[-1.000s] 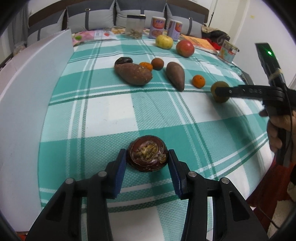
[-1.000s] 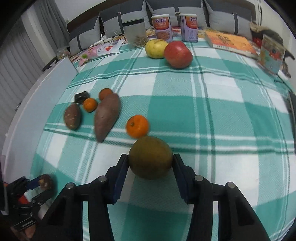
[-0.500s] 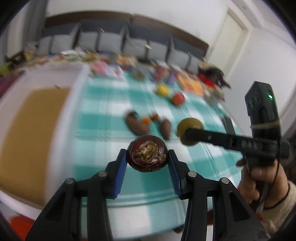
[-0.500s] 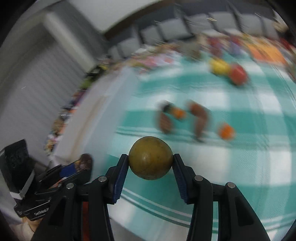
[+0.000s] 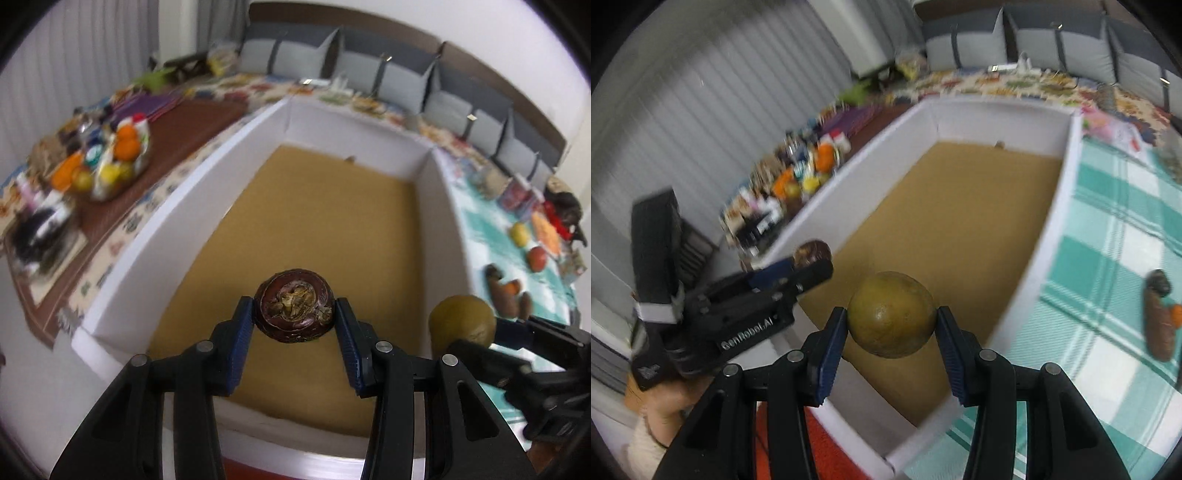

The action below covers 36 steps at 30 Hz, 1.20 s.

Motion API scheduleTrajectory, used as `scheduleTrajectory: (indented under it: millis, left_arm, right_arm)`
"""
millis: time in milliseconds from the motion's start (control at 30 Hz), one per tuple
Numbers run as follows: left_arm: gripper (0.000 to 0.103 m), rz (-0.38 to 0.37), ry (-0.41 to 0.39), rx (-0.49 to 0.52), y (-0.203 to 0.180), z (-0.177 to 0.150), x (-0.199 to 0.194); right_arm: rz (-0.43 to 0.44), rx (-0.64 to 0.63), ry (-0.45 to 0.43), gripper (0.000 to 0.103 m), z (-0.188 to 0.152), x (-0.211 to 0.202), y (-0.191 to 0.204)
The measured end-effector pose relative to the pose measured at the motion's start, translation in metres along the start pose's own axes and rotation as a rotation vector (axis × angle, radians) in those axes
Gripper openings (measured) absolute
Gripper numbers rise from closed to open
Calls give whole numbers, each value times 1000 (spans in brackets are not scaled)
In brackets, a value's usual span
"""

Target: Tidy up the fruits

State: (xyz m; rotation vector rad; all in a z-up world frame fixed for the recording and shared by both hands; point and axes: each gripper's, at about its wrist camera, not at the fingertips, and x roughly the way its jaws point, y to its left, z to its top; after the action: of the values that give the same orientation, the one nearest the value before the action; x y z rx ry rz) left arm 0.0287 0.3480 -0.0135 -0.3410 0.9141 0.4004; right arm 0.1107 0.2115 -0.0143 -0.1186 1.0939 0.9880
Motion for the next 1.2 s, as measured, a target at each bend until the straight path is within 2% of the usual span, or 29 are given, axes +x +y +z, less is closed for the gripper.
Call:
scheduleTrajectory:
  millis: [67, 233, 400, 433, 467, 533, 600, 700, 833, 967, 1067, 1133, 1200]
  left_arm:
    - [46, 12, 22, -4, 4, -2, 10]
    - [49, 33, 28, -2, 8, -13, 14]
    - [84, 60, -28, -6, 7, -13, -4]
    - [86, 61, -53, -7, 4, -12, -11]
    - [89, 53, -77, -7, 0, -11, -19]
    - [90, 3, -134, -7, -14, -12, -35]
    - [94, -56, -184, -9, -33, -13, -51]
    - [97, -165, -251, 8, -72, -20, -74]
    - [98, -291, -283, 86, -137, -40, -93]
    - [100, -380, -245, 172, -201, -76, -87]
    - [100, -373, -175, 255, -247, -108, -61]
    - [100, -361, -119, 310, -270, -126, -34]
    - [99, -334, -76, 352, -287, -136, -7]
  right_arm:
    - [-45, -31, 41, 49, -2, 21, 6]
    - [-100, -92, 77, 50, -8, 35, 15]
    - [-114, -92, -2, 61, -2, 9, 11]
    - [-120, -88, -29, 63, -2, -1, 8]
    - [-133, -76, -69, 65, -2, -16, 2]
    - [-151, -55, -129, 81, -4, -42, -9]
    - [-190, -37, -201, 91, -9, -73, -27]
    - [-283, -31, -286, 97, -28, -121, -57]
    - [-431, 0, -344, 102, -80, -172, -109]
    - [-567, 103, -344, 103, -161, -197, -176]
    - [-679, 200, -303, 103, -211, -195, -222]
    - [-707, 254, -310, 103, -240, -193, -242]
    - [-708, 307, -266, 103, -257, -189, -261]
